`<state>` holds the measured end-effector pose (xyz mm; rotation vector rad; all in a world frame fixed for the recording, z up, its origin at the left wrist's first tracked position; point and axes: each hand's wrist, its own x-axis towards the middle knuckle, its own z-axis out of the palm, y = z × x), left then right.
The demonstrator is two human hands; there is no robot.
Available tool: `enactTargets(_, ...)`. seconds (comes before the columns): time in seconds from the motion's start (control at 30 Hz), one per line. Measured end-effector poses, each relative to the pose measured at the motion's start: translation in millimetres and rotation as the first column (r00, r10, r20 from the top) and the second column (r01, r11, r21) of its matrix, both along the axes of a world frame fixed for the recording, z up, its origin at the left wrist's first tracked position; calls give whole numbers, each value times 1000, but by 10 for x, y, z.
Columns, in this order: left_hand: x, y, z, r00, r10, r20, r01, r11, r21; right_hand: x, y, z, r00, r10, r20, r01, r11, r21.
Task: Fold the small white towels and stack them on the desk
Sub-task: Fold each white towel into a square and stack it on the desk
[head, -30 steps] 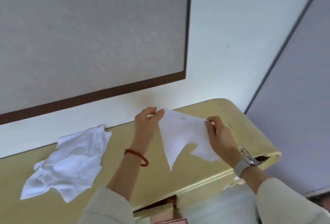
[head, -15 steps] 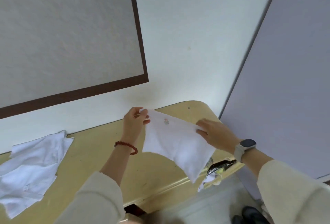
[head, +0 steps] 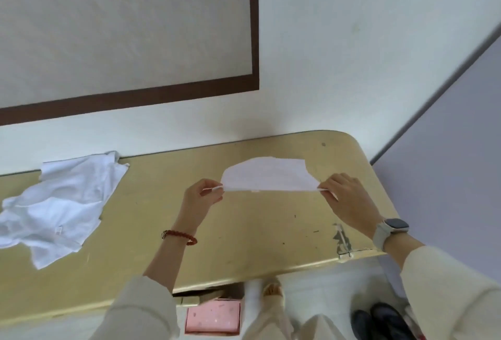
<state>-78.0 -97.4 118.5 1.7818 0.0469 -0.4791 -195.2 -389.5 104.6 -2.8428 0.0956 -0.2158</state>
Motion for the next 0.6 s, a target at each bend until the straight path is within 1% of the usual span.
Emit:
enactTargets(0.07, -112, 85, -297, 991, -107, -83, 121, 974, 194, -155, 0, -253, 975, 28, -223, -20, 999, 35)
enactTargets(0.1, -177, 110, -428, 974, -174, -143, 208, 940, 270, -221, -10, -367, 938, 51, -343, -36, 998, 50)
enactTargets(0.17, -301, 117, -610, 925, -283, -254, 360, 864, 351, -295, -32, -507, 842, 93, -532, -60, 995, 79)
enactTargets(0.23, -390, 89, -724, 895, -320, -311, 428, 815, 391, -319, -43, -564, 773, 100, -626, -24, 991, 129)
enactTargets(0.3, -430, 45, -785, 888, -317, -333, 435, 814, 386, -304, -75, -590, 753, 83, -652, 49, 982, 181)
enactTargets(0.33, -434, 14, -806, 893, -295, -339, 414, 835, 363, -282, -99, -594, 751, 76, -656, 91, 972, 216)
enactTargets(0.37, -434, -20, -822, 903, -255, -345, 369, 872, 321, -253, -127, -602, 755, 64, -652, 144, 954, 262)
enactTargets(0.43, -389, -100, -849, 926, -136, -353, 226, 947, 230, -160, -183, -621, 775, 15, -631, 272, 894, 355)
enactTargets(0.5, -281, -187, -871, 951, -43, -305, 113, 970, 216, -35, -233, -638, 808, -51, -587, 360, 831, 424)
enactTargets(0.6, -75, -345, -889, 983, 45, -178, 1, 969, 248, 181, -271, -676, 864, -134, -486, 402, 765, 504)
